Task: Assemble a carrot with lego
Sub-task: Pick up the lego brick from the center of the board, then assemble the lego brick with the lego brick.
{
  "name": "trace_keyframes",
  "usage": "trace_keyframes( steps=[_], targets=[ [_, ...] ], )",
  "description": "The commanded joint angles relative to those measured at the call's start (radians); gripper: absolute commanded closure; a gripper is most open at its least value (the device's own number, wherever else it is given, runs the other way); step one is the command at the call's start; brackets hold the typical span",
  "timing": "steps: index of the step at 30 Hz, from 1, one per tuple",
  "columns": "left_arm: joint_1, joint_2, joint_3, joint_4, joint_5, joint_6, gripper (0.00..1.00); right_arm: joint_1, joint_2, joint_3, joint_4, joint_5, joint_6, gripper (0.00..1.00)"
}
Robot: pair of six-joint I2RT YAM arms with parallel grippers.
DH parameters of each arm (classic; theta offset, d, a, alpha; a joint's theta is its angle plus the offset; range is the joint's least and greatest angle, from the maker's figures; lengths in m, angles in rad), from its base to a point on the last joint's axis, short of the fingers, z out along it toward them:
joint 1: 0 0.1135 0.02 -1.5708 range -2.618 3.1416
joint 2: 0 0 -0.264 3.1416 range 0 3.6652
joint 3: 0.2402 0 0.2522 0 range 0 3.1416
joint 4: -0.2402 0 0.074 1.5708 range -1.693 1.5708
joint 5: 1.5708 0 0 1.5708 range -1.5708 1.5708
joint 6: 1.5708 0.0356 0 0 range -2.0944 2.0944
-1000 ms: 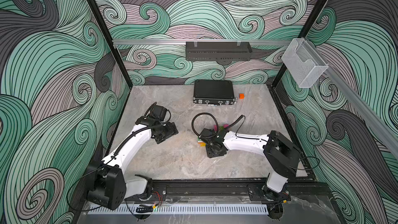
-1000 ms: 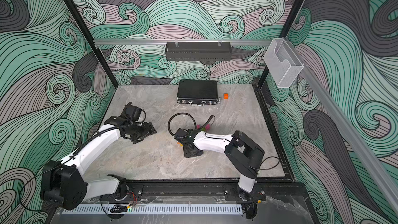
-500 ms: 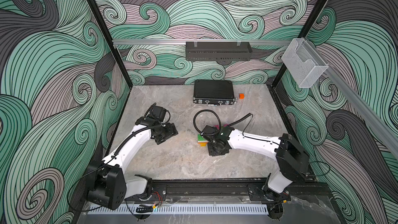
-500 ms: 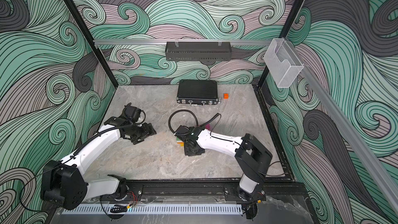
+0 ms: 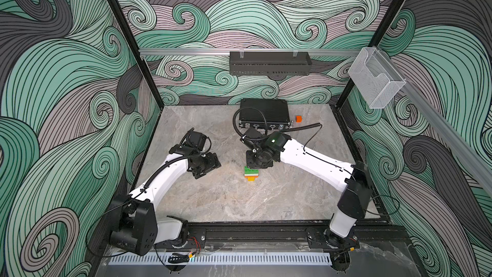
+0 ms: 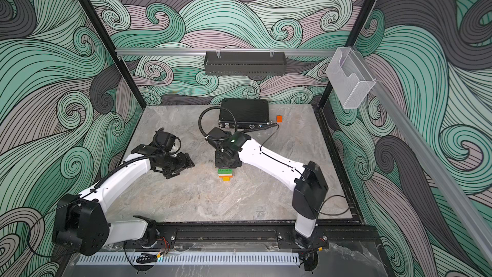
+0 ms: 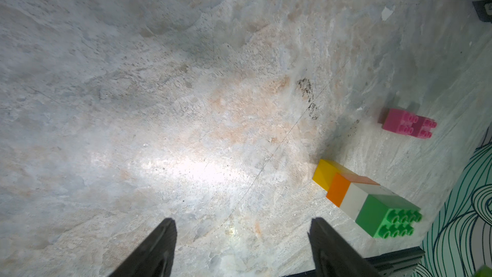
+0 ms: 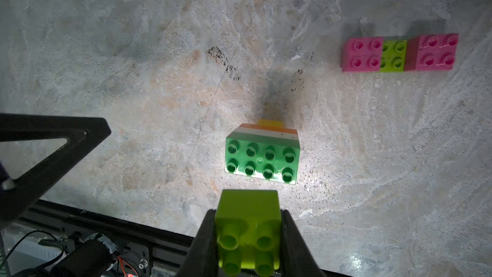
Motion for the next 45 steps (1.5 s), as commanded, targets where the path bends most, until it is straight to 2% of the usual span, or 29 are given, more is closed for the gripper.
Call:
trace_keyframes(
  steps=[1, 13, 37, 45],
  targets=[
    [0.008, 0.014, -0.008, 0.006, 0.009, 0.016, 0.21, -0.020, 0.039, 0.044, -0.069, -0.007, -0.012, 0.98],
    [0.013, 0.039, -0.006, 0.017, 0.024, 0.025, 0.21, -0.019, 0.100, 0.065, -0.071, -0.037, -0.021, 0.99],
    [0.031, 0.046, -0.013, 0.019, 0.046, 0.027, 0.22, -0.018, 0.172, 0.079, -0.090, -0.018, -0.035, 0.99],
    [0.035, 0.055, -0.012, 0.026, 0.060, 0.025, 0.22, 0.012, 0.237, 0.110, -0.176, 0.049, -0.049, 0.99]
  ],
)
